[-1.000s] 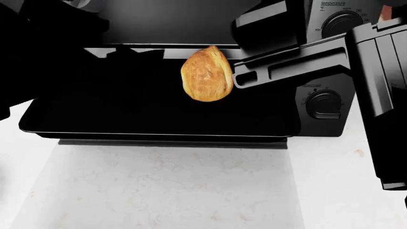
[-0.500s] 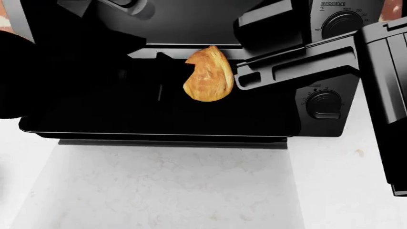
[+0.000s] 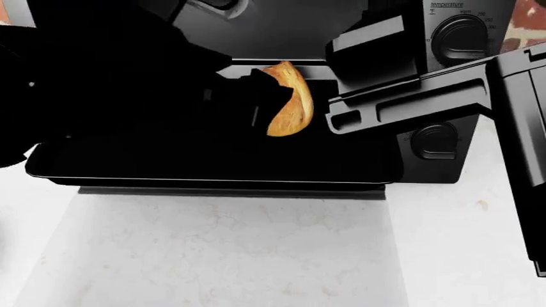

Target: Pick the bread from the tray and place it on the plate on the counter.

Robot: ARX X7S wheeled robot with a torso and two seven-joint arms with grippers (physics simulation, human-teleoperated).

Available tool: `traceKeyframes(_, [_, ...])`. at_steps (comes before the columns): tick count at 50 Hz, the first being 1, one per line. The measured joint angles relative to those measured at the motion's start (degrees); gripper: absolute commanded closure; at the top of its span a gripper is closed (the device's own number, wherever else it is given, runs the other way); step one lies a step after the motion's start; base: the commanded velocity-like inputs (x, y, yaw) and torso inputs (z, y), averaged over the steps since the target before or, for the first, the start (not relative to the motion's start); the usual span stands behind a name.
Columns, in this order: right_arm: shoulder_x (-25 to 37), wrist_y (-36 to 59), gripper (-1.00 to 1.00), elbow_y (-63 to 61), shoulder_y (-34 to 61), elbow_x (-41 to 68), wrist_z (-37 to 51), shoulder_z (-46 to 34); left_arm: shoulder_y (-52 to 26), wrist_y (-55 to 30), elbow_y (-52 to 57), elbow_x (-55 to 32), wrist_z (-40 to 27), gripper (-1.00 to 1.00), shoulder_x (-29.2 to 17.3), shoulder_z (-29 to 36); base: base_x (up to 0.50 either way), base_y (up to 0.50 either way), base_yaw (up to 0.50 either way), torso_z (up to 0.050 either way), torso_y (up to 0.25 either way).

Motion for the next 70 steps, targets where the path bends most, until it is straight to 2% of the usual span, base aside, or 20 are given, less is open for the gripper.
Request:
traceKeyframes(19, [0.99,-0.76,-1.0,-0.25,1.31,1.59,0.91,-0.93,-2.48,6.63,-14.43,2.98,6.74,-1.0,5.99,5.69,0.0,0.0,0.0,0.0,0.0])
traceKeyframes(39, [2.09,-1.67,-1.0,-0.24,3.2,3.94,2.49,-2.18,-6.08,16.29,-23.1,-16.04,7.23,-1.0,7.91,28.78,0.0,0.0,0.0,0.0,0.0])
traceKeyframes(40, [2.16,-1.73,-1.0,-0.24,3.34,4.12,2.62,-2.27,-6.23,16.64,-23.28,-16.84,7.21,1.0,7.94,29.68,0.0,0.0,0.0,0.0,0.0])
traceKeyframes(48, [2.76,-2.15,-1.0,-0.19,4.33,5.46,3.55,-2.9,-7.4,19.4,-22.37,-20.09,6.78,1.0,7.26,34.63,0.0,0.0,0.0,0.0,0.0])
traceKeyframes(55, [2.88,-2.43,-1.0,-0.12,4.67,5.68,3.7,-3.21,-8.61,19.82,-16.4,-22.57,3.26,1.0,3.83,35.95,0.0,0.0,0.0,0.0,0.0])
traceKeyframes(62, [3.01,-2.71,-1.0,-0.14,4.73,5.58,3.56,-3.28,-9.8,19.36,-6.72,-25.18,-2.16,1.0,-1.78,35.35,0.0,0.0,0.0,0.0,0.0])
traceKeyframes(70, [3.58,-3.2,-1.0,-0.39,5.02,6.15,3.77,-3.26,-10.86,18.22,9.01,-29.17,-10.86,1.0,-11.62,33.11,0.0,0.0,0.0,0.0,0.0])
